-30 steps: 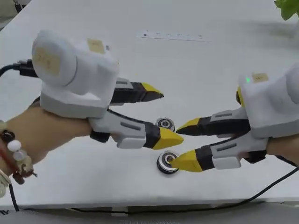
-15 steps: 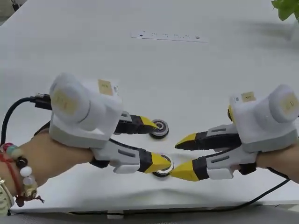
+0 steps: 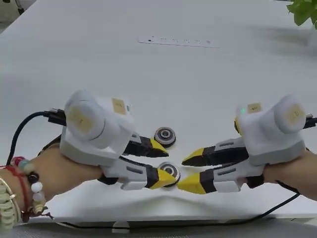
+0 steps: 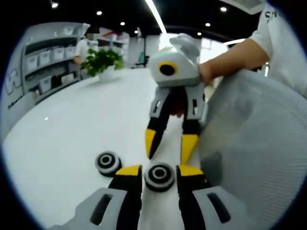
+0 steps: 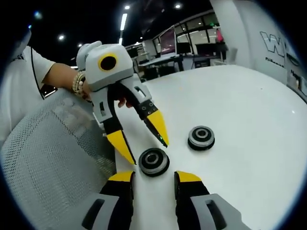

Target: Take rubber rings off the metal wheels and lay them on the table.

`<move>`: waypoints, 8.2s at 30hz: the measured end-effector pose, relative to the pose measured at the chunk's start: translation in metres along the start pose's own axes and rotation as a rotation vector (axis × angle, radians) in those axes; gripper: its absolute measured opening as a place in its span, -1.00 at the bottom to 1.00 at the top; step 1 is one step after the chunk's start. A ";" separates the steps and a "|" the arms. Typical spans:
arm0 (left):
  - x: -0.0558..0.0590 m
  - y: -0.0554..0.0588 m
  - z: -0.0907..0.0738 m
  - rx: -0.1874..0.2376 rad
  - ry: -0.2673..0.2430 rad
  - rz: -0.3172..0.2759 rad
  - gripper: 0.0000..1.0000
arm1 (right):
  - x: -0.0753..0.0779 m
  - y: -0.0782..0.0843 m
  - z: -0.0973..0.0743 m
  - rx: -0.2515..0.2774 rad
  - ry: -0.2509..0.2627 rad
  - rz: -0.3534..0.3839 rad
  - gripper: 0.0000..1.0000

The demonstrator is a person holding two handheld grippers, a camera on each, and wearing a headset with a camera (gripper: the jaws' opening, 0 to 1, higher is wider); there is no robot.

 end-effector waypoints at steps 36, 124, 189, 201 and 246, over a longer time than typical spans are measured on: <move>0.000 0.012 0.007 -0.030 -0.006 0.077 -0.73 | 0.004 -0.002 0.008 -0.025 0.039 -0.113 -0.60; -0.004 0.012 0.001 0.003 -0.033 0.075 -0.74 | 0.013 -0.014 -0.003 0.058 0.052 0.581 -1.00; -0.005 -0.002 -0.002 -0.016 0.000 0.066 -0.48 | 0.014 -0.026 -0.003 0.087 0.077 0.468 -1.00; -0.017 -0.032 -0.032 0.010 -0.063 0.162 0.10 | 0.017 -0.027 -0.004 0.094 0.085 0.470 -1.00; 0.015 0.013 -0.151 -0.026 -0.351 -0.130 1.00 | -0.005 -0.064 -0.011 0.193 0.035 0.370 -1.00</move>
Point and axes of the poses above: the centre of the closed fingertips' face, and the gripper's own axes: z roughly forward along the fingers, x roughly to its right, y roughly out of its underside, the point moved 2 cm from there along -z, roughly backward along the fingers, and after that the axes turned 7 degrees about z, right-handed, at the moved point
